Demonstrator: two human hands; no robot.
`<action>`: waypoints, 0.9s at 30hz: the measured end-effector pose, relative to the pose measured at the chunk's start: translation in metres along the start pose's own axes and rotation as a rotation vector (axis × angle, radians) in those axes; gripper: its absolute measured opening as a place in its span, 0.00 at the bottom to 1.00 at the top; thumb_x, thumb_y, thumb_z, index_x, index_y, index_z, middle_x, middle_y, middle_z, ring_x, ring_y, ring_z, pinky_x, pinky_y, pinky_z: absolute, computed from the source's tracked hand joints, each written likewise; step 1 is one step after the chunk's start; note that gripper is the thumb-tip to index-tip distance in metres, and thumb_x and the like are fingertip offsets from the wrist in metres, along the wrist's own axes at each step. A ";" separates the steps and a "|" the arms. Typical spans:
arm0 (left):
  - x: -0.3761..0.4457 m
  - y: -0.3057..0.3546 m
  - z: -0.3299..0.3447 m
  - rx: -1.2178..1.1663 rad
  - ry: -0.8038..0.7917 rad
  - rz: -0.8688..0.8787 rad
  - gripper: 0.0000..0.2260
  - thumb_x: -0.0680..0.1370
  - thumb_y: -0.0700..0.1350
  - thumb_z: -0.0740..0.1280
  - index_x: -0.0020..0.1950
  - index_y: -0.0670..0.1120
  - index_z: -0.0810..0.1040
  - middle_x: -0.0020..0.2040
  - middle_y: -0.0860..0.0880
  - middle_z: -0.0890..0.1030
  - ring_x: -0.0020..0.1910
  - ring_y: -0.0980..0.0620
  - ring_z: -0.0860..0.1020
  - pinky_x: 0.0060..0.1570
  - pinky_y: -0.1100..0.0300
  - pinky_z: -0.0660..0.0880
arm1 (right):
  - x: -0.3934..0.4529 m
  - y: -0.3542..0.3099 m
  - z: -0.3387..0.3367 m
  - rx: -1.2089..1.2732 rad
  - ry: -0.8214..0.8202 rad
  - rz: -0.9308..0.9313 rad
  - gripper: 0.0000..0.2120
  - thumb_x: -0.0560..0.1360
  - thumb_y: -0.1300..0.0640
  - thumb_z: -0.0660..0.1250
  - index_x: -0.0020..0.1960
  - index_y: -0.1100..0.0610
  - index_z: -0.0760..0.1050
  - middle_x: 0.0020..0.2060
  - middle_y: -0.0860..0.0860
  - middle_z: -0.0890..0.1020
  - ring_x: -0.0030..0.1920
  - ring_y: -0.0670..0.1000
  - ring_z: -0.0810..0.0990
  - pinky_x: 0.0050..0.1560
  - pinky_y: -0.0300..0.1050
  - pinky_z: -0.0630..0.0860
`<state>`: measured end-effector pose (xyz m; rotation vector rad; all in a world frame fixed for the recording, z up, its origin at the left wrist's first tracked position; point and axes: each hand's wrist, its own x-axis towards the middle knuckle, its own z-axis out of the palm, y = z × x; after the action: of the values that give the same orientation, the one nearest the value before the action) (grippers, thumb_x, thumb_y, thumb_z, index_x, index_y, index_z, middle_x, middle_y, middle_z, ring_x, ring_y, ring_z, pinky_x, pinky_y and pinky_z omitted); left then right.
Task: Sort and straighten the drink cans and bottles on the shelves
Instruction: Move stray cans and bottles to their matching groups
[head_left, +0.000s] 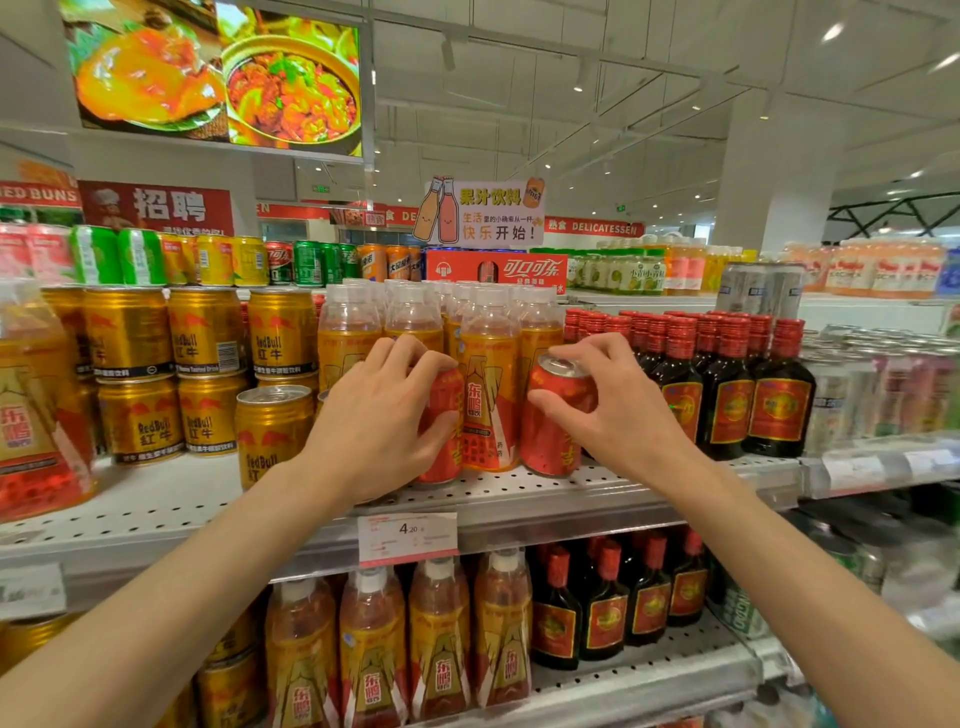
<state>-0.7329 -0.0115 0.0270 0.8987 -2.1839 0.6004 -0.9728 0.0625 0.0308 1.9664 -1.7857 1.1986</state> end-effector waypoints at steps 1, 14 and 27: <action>-0.001 0.000 0.000 0.000 0.001 0.001 0.24 0.77 0.60 0.64 0.70 0.51 0.70 0.60 0.51 0.73 0.58 0.51 0.70 0.49 0.58 0.75 | 0.003 0.001 0.002 -0.019 -0.017 0.002 0.27 0.77 0.39 0.68 0.71 0.50 0.73 0.61 0.47 0.70 0.57 0.49 0.77 0.62 0.50 0.77; -0.005 -0.002 0.002 0.055 0.038 0.050 0.26 0.78 0.59 0.65 0.73 0.48 0.70 0.64 0.48 0.75 0.62 0.47 0.72 0.52 0.53 0.77 | 0.015 0.007 0.005 -0.048 -0.159 0.052 0.30 0.80 0.37 0.61 0.78 0.48 0.63 0.68 0.47 0.69 0.64 0.53 0.75 0.63 0.55 0.77; -0.043 0.053 0.015 -0.175 0.115 0.101 0.14 0.76 0.45 0.72 0.60 0.45 0.79 0.54 0.50 0.80 0.52 0.50 0.77 0.43 0.58 0.80 | 0.021 0.013 -0.029 0.003 -0.209 0.003 0.21 0.80 0.41 0.63 0.69 0.51 0.74 0.63 0.47 0.77 0.58 0.47 0.79 0.59 0.46 0.78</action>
<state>-0.7556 0.0320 -0.0227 0.6494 -2.1490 0.4872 -0.9986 0.0631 0.0596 2.1612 -1.8834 1.0292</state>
